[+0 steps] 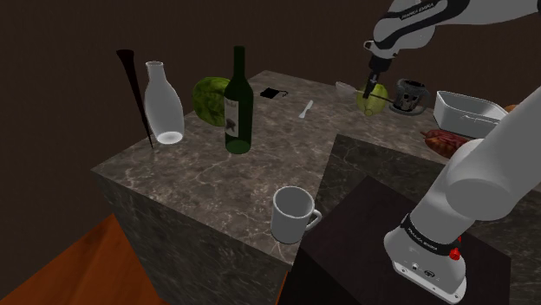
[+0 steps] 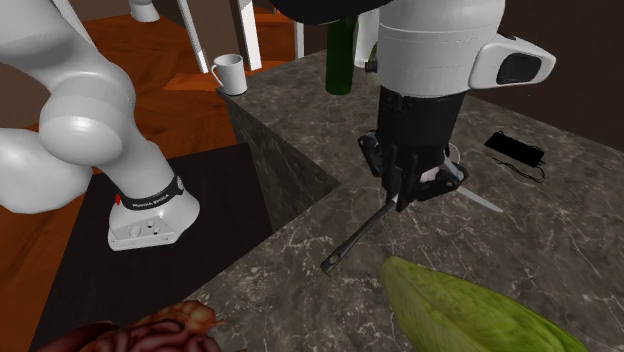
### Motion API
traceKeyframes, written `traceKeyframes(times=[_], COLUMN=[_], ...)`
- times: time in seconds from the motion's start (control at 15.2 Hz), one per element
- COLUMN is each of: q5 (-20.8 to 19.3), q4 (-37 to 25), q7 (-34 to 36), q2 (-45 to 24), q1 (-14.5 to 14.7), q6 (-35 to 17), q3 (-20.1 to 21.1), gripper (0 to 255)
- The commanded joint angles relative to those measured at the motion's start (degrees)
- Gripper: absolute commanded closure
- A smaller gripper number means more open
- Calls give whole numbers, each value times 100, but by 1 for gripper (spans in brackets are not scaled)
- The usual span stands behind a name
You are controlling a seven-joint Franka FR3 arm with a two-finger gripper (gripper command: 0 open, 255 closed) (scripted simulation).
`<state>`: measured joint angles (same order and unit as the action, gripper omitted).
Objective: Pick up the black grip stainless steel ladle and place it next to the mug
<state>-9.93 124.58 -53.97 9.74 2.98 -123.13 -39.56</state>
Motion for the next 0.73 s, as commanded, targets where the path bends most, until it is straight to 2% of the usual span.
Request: traceKeyframes(times=[0.0, 0.53, 0.66], q5=[-29, -83, -267], q4=[-116, -581, -301], q7=[11, 45, 425], q2=[64, 229, 534], q1=[-4, 4, 40], q6=[173, 781, 809], q3=[23, 116, 366], gripper=[255, 255, 255])
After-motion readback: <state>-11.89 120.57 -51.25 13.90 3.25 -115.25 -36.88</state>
